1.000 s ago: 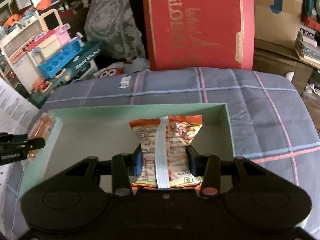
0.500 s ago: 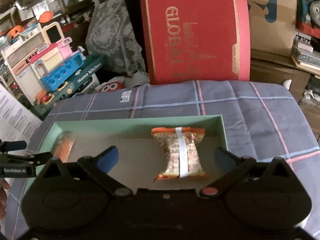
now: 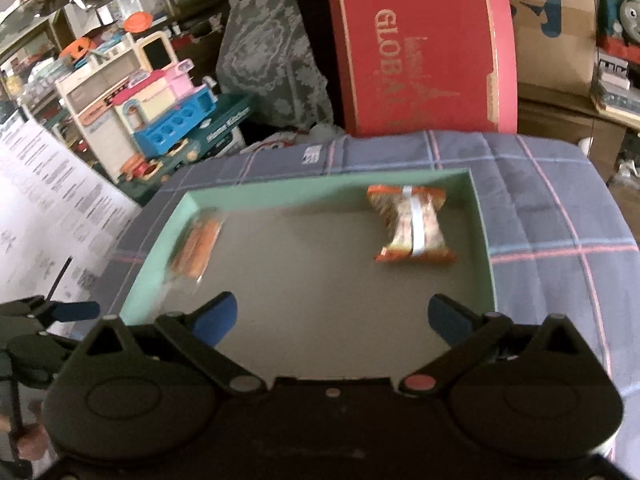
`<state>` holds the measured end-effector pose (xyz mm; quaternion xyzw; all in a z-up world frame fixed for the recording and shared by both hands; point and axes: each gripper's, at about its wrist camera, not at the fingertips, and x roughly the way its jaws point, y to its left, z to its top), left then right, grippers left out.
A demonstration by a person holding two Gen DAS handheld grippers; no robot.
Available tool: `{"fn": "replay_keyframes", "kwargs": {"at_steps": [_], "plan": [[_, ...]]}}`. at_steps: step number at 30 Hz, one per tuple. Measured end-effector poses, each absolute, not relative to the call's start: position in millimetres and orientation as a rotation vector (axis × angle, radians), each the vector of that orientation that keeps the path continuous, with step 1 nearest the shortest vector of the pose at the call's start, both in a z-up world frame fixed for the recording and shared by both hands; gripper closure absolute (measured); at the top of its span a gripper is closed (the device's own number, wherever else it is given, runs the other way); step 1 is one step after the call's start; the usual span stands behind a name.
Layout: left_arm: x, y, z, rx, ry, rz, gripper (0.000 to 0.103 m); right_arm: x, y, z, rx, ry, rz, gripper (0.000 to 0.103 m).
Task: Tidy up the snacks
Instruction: 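Grasp the pink patterned packet with the left tool while the right tool reaches toward the silver bag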
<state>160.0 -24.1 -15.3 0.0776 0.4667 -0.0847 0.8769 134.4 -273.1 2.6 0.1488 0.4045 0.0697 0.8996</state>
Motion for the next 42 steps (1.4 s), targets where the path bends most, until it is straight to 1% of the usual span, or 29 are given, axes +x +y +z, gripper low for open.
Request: {"fn": "replay_keyframes", "kwargs": {"at_steps": [10, 18, 19, 20, 22, 23, 25, 28, 38, 40, 41, 42], "plan": [[92.3, -9.2, -36.4, 0.167, 1.031, -0.185, 0.000, 58.9, -259.7, -13.9, 0.346, 0.917, 0.214, 0.000], [66.9, 9.3, -50.7, 0.144, 1.063, -0.154, 0.000, 6.5, -240.6, -32.8, 0.388, 1.015, 0.240, 0.000], [66.0, 10.5, -51.4, 0.141, 1.064, -0.153, 0.000, -1.8, -238.3, -34.3, 0.388, 1.020, 0.235, 0.001], [65.0, 12.3, -52.3, 0.135, 1.067, -0.152, 0.000, -7.3, -237.5, -35.1, 0.385, 1.031, 0.233, 0.006], [64.7, 15.8, -54.1, 0.118, 1.069, -0.151, 0.000, -15.5, -236.7, -37.1, 0.390, 1.061, 0.224, 0.008], [65.0, 17.1, -54.5, 0.110, 1.067, -0.151, 0.000, -19.7, -236.6, -38.4, 0.395, 1.076, 0.217, 0.016], [67.7, 17.1, -54.8, 0.099, 1.060, -0.152, 0.000, -26.7, -236.9, -42.2, 0.419, 1.106, 0.199, 0.023], [75.2, 13.2, -54.5, 0.075, 1.049, -0.158, 0.000, -37.4, -241.1, -48.1, 0.446, 1.124, 0.159, 0.025], [107.8, 11.7, -70.3, 0.072, 1.041, -0.022, 0.000, -34.6, -232.5, -57.4, 0.486, 1.180, 0.129, 0.025], [110.5, 13.2, -75.2, 0.093, 1.044, -0.012, 0.000, -31.1, -232.7, -60.9, 0.493, 1.185, 0.118, 0.031], [110.7, 13.5, -77.5, 0.105, 1.044, -0.015, 0.000, -29.5, -232.5, -62.3, 0.494, 1.183, 0.111, 0.039], [110.1, 13.9, -79.3, 0.117, 1.043, -0.024, 0.000, -27.8, -231.1, -63.5, 0.494, 1.181, 0.102, 0.042]]}}
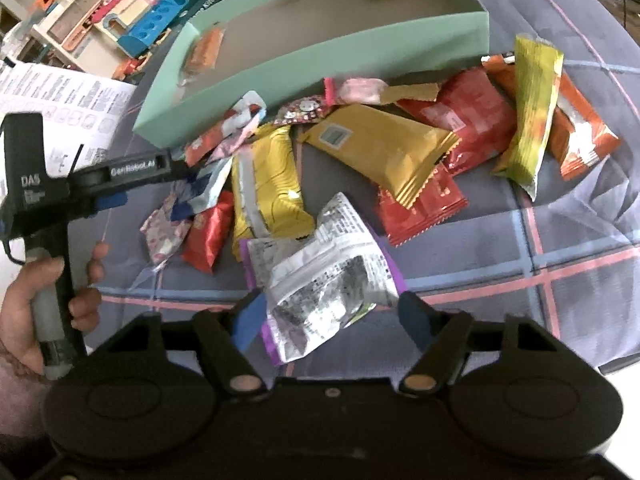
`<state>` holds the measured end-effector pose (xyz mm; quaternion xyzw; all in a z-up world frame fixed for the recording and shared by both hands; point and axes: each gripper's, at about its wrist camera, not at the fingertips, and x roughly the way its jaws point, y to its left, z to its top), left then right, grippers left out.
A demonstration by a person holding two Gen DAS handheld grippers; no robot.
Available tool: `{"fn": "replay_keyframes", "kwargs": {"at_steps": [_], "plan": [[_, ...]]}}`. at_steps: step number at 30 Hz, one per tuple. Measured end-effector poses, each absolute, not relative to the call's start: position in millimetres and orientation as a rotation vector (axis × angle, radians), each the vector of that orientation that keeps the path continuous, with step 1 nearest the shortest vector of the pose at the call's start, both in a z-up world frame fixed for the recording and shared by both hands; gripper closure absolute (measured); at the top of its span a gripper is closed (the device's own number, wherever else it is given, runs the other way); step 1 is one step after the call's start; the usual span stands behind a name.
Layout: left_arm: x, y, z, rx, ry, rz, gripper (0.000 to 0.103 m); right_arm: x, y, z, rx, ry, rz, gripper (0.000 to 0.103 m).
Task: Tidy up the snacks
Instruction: 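Grasp the pink patterned packet with the left tool while the right tool reaches toward the silver bag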
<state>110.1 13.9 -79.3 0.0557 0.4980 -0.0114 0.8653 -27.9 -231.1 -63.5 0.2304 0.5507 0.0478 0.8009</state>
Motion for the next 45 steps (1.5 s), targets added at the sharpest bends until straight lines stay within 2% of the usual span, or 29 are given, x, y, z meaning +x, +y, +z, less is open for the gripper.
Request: {"fn": "replay_keyframes", "kwargs": {"at_steps": [2, 10, 15, 25, 32, 33, 35, 45], "plan": [[106.5, 15.2, -80.1, 0.138, 1.032, -0.047, 0.000, -23.0, -231.2, -67.4, 0.505, 1.183, 0.084, 0.047], [89.1, 26.4, -78.2, 0.173, 1.056, -0.117, 0.000, 1.3, -226.8, -75.6, 0.566, 1.194, 0.141, 0.047], [79.6, 34.1, -69.2, 0.144, 1.058, -0.129, 0.000, 5.1, -214.9, -75.0, 0.501, 1.202, 0.198, 0.047], [41.8, 26.6, -61.2, 0.210, 1.038, -0.215, 0.000, 26.0, -209.1, -46.8, 0.400, 1.030, 0.289, 0.043], [55.8, 41.4, -74.4, 0.181, 1.087, -0.081, 0.000, 36.1, -192.7, -64.8, 0.338, 1.095, 0.372, 0.043], [58.7, 43.6, -74.9, 0.167, 1.088, -0.070, 0.000, 30.9, -196.1, -64.8, 0.339, 1.098, 0.373, 0.042], [64.3, 45.8, -77.5, 0.154, 1.090, -0.051, 0.000, 22.0, -200.1, -64.4, 0.331, 1.096, 0.363, 0.027], [55.2, 36.1, -59.6, 0.147, 1.045, -0.110, 0.000, 10.0, -197.5, -44.3, 0.202, 0.997, 0.416, 0.025]]}}
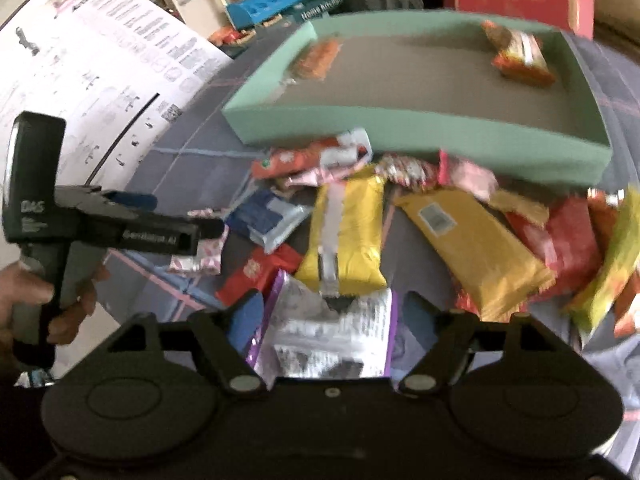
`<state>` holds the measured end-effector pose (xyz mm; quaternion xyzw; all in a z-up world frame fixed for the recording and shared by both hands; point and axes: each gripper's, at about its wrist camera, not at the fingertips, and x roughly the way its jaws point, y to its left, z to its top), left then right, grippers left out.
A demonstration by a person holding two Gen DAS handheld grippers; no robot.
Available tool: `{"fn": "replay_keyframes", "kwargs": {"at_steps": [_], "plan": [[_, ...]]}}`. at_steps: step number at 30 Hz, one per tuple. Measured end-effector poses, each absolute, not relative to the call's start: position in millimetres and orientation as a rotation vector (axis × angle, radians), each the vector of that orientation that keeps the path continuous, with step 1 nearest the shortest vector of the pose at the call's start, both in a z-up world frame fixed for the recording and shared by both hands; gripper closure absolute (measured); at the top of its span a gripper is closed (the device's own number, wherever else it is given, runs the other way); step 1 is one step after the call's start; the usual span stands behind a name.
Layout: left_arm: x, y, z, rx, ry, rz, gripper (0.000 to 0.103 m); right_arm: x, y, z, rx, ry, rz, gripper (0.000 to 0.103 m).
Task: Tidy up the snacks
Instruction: 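Grasp the pink patterned packet with the left tool while the right tool reaches toward the silver bag, then grasp the silver-purple bag with the right tool while the left tool holds the pink packet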
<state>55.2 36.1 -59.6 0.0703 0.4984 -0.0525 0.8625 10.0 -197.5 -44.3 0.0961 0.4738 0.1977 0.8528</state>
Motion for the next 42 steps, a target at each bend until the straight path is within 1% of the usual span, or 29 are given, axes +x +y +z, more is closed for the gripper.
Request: {"fn": "replay_keyframes", "kwargs": {"at_steps": [2, 4, 12, 18, 20, 23, 25, 28, 29, 31, 32, 33, 34, 35, 39, 40, 42], "plan": [[47.1, 29.9, -53.5, 0.187, 0.998, -0.143, 0.000, 14.9, -191.0, -41.9, 0.209, 0.984, 0.448, 0.025], [42.2, 24.5, -51.7, 0.224, 0.989, -0.161, 0.000, 17.4, -183.4, -42.3, 0.195, 0.978, 0.482, 0.025], [42.3, 45.0, -78.2, 0.145, 1.121, -0.067, 0.001, 8.7, -179.7, -64.5, 0.098, 1.033, 0.502, 0.025], [40.7, 66.4, -80.3, 0.118, 1.111, -0.005, 0.000, -10.5, -195.0, -74.4, 0.085, 1.089, 0.498, 0.025], [40.5, 73.4, -79.7, 0.106, 1.110, 0.011, 0.000, -15.2, -193.2, -66.5, 0.041, 1.054, 0.485, 0.025], [39.8, 79.0, -78.5, 0.080, 1.109, 0.008, 0.000, -10.2, -195.4, -54.0, 0.076, 1.026, 0.482, 0.025], [41.3, 75.8, -76.1, 0.094, 1.092, -0.020, 0.000, -5.1, -192.1, -50.2, 0.083, 1.017, 0.484, 0.025], [44.6, 65.0, -73.2, 0.142, 1.065, -0.083, 0.000, -4.8, -177.8, -47.5, 0.021, 1.008, 0.535, 0.025], [47.3, 61.5, -74.6, 0.157, 1.070, -0.121, 0.000, -4.8, -171.7, -47.0, -0.013, 1.004, 0.560, 0.020], [50.7, 56.1, -79.5, 0.184, 1.081, -0.143, 0.005, -1.4, -162.1, -46.6, -0.060, 0.994, 0.594, 0.013], [51.7, 55.2, -81.7, 0.189, 1.086, -0.145, 0.021, 2.1, -158.0, -47.1, -0.077, 0.995, 0.618, 0.013], [52.3, 56.1, -83.7, 0.174, 1.095, -0.151, 0.033, 5.5, -154.2, -48.6, -0.090, 1.004, 0.639, 0.013], [51.7, 60.2, -82.8, 0.127, 1.090, -0.159, 0.039, 7.3, -151.5, -50.0, -0.112, 1.017, 0.660, 0.013], [50.3, 63.7, -81.5, 0.105, 1.080, -0.148, 0.048, 9.2, -149.4, -52.5, -0.139, 1.029, 0.673, 0.013], [44.3, 77.1, -81.7, 0.070, 1.073, -0.116, 0.049, 13.7, -160.8, -64.8, -0.168, 1.075, 0.640, 0.013], [43.8, 79.4, -81.2, 0.063, 1.073, -0.115, 0.049, 12.6, -166.4, -67.9, -0.155, 1.095, 0.630, 0.016], [44.6, 81.1, -81.5, 0.052, 1.073, -0.115, 0.048, 5.6, -175.1, -74.1, -0.129, 1.120, 0.614, 0.016]]}}
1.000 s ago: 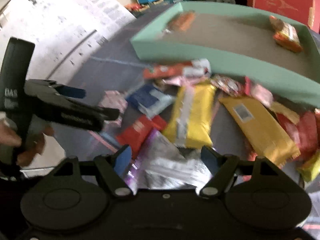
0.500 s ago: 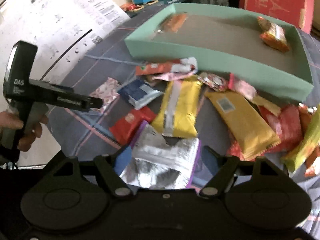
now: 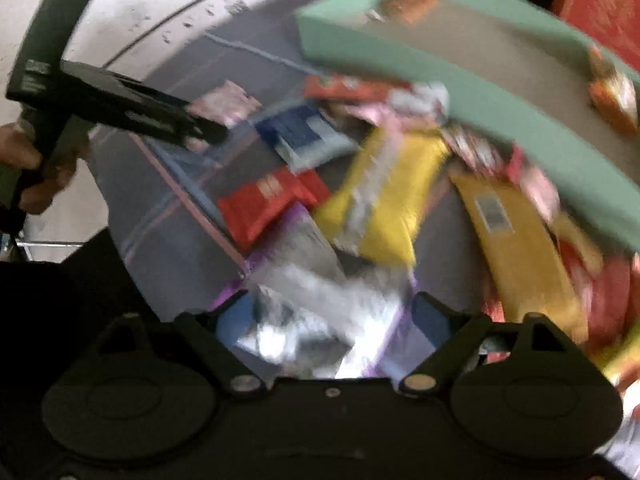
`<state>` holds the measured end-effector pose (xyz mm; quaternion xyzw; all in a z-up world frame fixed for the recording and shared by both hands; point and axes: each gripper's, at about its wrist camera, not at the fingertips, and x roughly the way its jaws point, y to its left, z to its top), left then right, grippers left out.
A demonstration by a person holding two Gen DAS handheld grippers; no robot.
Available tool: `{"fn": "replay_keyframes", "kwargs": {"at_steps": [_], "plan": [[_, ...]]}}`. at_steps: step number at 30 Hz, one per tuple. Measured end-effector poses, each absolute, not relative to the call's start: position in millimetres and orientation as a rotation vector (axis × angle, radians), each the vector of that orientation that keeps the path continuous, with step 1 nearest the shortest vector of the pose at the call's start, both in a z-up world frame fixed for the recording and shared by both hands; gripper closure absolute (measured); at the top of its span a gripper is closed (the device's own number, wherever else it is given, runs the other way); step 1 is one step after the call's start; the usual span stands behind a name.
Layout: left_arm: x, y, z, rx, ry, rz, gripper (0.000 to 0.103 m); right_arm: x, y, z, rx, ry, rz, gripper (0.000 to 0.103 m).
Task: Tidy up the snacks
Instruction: 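Grasp the silver-purple bag with the right tool while the left tool holds the pink packet, then carry the pink packet and silver bag into the green tray and release both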
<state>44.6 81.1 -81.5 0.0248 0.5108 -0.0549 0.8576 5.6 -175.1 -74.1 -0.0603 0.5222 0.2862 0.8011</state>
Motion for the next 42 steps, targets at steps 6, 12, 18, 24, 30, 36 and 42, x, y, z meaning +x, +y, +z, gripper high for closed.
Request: {"fn": "replay_keyframes", "kwargs": {"at_steps": [6, 12, 18, 24, 30, 36, 42], "plan": [[45.9, 77.3, -82.0, 0.056, 1.075, -0.106, 0.044, -11.8, -166.3, -69.9, -0.180, 1.108, 0.605, 0.019], [41.5, 78.0, -82.6, 0.055, 1.059, -0.111, 0.048, 4.7, -184.2, -70.3, 0.088, 1.248, 0.516, 0.019], [38.4, 72.2, -82.8, 0.072, 1.057, -0.120, 0.048, 6.9, -173.4, -71.7, 0.144, 1.206, 0.408, 0.007], [38.5, 70.1, -83.5, 0.071, 1.061, -0.129, 0.036, 6.0, -150.4, -76.1, 0.083, 1.192, 0.389, 0.002], [40.9, 61.3, -85.4, 0.099, 1.038, -0.142, 0.045, -1.2, -145.8, -79.4, 0.059, 1.152, 0.344, 0.017], [35.4, 69.4, -79.4, 0.033, 1.033, -0.123, 0.054, 1.6, -168.1, -72.8, 0.152, 1.141, 0.320, 0.058], [23.4, 82.0, -66.4, -0.040, 1.033, -0.165, 0.054, -3.9, -185.0, -63.5, 0.201, 1.108, 0.320, 0.059]]}}
